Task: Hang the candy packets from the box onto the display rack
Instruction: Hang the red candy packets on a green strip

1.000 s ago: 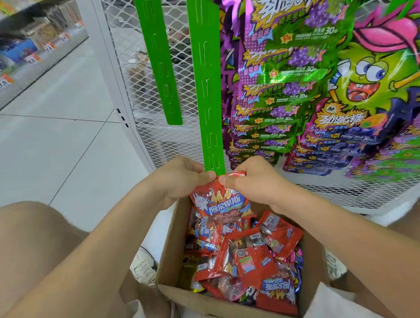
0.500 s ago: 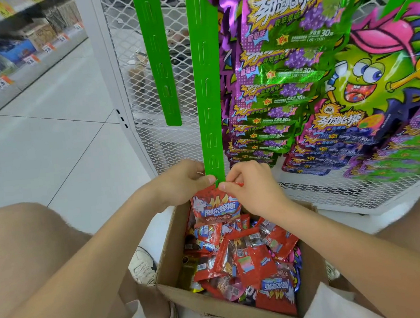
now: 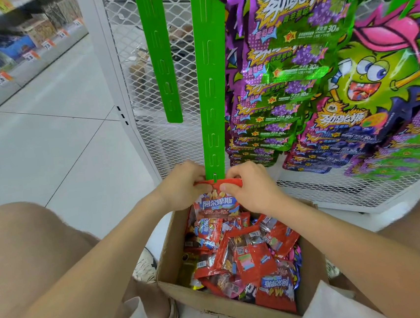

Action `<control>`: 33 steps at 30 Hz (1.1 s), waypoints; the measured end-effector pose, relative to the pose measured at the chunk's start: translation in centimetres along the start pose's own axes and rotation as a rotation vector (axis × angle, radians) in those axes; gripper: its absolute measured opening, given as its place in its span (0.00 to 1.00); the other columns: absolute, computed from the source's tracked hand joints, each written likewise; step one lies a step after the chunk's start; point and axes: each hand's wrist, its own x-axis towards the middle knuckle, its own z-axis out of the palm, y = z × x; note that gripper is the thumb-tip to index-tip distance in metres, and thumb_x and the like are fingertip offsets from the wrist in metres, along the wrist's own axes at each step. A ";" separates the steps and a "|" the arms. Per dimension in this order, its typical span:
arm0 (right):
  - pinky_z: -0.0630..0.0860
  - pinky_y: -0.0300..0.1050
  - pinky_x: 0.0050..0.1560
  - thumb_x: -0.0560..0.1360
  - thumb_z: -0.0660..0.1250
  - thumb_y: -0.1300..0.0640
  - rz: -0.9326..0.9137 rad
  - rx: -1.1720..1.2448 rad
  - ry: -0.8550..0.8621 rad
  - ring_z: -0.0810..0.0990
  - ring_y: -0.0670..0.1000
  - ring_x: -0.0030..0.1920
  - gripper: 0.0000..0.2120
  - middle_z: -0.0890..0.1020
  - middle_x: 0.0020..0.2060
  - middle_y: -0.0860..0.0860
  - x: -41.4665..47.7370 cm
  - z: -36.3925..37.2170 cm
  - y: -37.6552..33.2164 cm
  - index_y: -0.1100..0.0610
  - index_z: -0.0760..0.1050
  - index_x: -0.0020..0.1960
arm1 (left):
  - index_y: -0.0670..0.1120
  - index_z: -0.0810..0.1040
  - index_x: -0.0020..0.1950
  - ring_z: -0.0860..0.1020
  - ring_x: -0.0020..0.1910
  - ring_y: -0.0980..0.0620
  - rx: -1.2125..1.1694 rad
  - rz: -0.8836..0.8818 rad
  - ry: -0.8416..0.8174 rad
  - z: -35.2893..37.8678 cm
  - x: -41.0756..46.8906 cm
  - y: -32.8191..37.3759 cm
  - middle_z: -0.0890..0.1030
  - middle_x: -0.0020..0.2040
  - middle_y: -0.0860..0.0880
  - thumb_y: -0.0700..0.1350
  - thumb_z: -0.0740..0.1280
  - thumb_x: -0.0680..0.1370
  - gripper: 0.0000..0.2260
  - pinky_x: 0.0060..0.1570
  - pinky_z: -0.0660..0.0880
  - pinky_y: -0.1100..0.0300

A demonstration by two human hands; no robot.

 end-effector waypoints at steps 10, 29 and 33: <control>0.80 0.42 0.49 0.76 0.70 0.66 0.218 0.083 -0.078 0.84 0.50 0.49 0.12 0.86 0.48 0.50 1.4 0.4 2.8 0.56 0.83 0.57 | 0.46 0.83 0.51 0.81 0.43 0.46 0.067 0.003 0.136 0.9 1.0 -0.3 0.85 0.45 0.48 0.51 0.77 0.79 0.09 0.43 0.77 0.50; 0.54 0.63 0.81 0.74 0.78 0.55 0.198 -0.808 -0.546 0.53 0.65 0.82 0.54 0.56 0.81 0.62 -3.6 14.6 15.2 0.52 0.42 0.85 | 0.46 0.77 0.53 0.73 0.54 0.42 0.304 0.124 0.374 7.0 2.0 -2.6 0.76 0.54 0.46 0.34 0.69 0.72 0.12 0.51 0.75 0.42; 0.51 0.66 0.80 0.73 0.78 0.54 0.147 -0.878 -0.552 0.55 0.67 0.79 0.46 0.60 0.78 0.61 -3.8 14.9 15.2 0.53 0.57 0.83 | 0.49 0.81 0.58 0.81 0.54 0.47 0.268 0.036 -0.126 7.9 1.4 -3.2 0.83 0.57 0.49 0.39 0.69 0.80 0.08 0.54 0.81 0.47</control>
